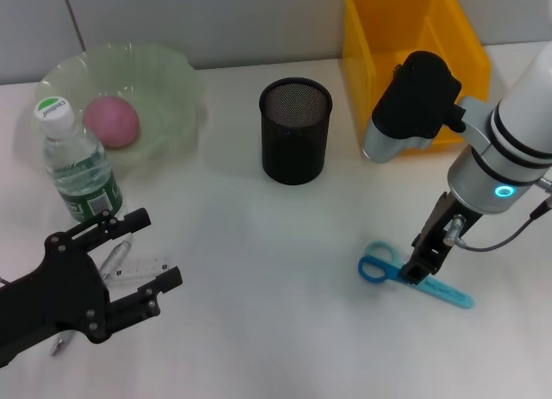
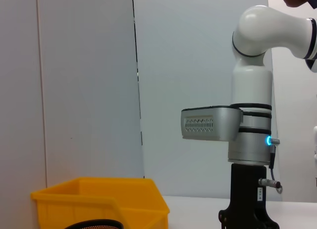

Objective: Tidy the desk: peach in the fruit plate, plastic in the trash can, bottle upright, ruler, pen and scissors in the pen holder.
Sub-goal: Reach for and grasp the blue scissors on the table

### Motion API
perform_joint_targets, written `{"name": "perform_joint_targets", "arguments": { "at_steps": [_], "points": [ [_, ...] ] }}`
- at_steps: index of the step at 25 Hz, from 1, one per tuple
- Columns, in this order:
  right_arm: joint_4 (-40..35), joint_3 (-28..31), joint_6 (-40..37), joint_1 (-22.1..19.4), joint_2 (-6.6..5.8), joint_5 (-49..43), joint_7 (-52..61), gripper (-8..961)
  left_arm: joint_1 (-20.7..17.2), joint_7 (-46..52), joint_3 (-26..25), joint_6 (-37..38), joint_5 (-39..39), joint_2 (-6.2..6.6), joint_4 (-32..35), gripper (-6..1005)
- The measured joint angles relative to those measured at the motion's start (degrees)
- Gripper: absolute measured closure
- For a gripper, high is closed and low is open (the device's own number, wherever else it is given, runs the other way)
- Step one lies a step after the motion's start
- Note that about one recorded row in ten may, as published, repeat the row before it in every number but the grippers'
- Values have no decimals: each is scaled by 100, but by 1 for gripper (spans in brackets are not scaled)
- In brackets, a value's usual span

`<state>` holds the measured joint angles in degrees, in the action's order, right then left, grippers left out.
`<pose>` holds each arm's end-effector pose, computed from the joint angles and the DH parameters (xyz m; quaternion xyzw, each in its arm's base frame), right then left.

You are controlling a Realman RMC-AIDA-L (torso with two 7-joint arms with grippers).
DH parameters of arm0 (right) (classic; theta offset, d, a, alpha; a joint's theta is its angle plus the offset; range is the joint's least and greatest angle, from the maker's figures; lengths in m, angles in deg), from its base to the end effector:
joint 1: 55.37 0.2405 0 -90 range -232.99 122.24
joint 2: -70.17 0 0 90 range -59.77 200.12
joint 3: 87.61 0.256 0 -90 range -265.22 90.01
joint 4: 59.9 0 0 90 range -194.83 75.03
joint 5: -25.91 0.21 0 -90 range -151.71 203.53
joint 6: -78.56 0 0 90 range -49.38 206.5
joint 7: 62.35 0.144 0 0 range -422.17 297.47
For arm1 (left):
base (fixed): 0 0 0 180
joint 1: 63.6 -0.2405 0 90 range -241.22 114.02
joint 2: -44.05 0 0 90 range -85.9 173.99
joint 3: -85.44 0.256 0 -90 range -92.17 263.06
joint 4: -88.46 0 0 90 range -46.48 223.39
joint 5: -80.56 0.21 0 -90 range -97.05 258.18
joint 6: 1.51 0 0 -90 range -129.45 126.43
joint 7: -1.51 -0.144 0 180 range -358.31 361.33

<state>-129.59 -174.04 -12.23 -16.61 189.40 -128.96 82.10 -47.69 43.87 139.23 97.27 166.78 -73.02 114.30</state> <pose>0.1908 0.3499 -0.0246 -0.9091 0.2712 -0.2858 0.1356 -0.2909 0.2460 -0.0056 -0.9034 -0.0490 -0.3712 0.2089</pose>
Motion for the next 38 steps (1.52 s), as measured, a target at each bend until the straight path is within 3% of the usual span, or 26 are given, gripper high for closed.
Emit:
{"name": "perform_joint_targets", "arguments": {
  "at_steps": [38],
  "points": [
    [628, -256, 211, 255, 31, 10, 70, 463, 8, -1, 4, 92, -9, -9, 0, 242]
  ]
}}
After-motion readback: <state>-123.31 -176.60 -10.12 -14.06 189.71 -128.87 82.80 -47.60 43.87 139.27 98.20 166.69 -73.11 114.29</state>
